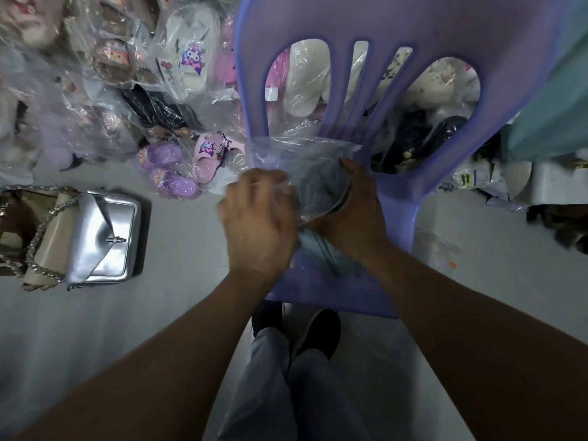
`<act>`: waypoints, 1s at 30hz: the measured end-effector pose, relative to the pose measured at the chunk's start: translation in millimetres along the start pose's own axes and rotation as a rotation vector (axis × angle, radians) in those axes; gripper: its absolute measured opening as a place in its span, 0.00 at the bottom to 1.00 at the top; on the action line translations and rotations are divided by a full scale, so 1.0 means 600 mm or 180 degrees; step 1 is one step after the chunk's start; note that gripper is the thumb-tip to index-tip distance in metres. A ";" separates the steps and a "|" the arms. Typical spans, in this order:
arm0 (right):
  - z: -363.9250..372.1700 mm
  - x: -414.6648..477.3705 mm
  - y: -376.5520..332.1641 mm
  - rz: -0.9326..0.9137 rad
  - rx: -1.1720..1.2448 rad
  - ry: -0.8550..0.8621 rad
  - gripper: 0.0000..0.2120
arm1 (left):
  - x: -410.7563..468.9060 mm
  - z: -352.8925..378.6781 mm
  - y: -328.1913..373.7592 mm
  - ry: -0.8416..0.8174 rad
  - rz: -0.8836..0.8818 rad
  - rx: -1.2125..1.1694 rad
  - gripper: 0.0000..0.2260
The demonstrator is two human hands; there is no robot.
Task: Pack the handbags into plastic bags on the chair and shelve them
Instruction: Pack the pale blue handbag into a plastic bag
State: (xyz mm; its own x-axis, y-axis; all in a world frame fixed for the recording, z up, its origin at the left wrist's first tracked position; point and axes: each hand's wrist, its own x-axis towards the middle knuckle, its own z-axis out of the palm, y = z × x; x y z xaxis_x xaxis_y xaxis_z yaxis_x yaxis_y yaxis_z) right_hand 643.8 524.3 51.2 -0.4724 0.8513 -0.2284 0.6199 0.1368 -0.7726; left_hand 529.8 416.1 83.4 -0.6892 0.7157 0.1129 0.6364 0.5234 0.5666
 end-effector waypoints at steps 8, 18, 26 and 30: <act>0.017 0.014 -0.007 0.0536 0.0766 0.0277 0.52 | -0.022 0.007 -0.025 -0.0782 -0.3646 -0.1694 0.28; 0.029 0.008 -0.011 0.0166 0.0552 -0.0798 0.58 | 0.006 0.001 0.014 -0.1082 -0.3501 -0.3752 0.25; -0.037 0.032 -0.013 0.1651 0.2016 -0.0823 0.07 | 0.007 0.014 0.004 -0.0426 -0.3737 -0.4574 0.12; -0.041 0.043 -0.012 0.1797 0.1408 -0.0451 0.22 | 0.011 0.012 0.005 -0.0218 -0.3980 -0.4915 0.16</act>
State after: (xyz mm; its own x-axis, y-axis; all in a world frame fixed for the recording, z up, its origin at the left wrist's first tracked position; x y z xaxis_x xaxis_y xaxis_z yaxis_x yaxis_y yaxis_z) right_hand 642.7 557.9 65.6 -0.2506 0.6537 -0.7140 0.4962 -0.5466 -0.6745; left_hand 530.0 425.7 80.0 -0.3982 0.3673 -0.8405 -0.9145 -0.0871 0.3952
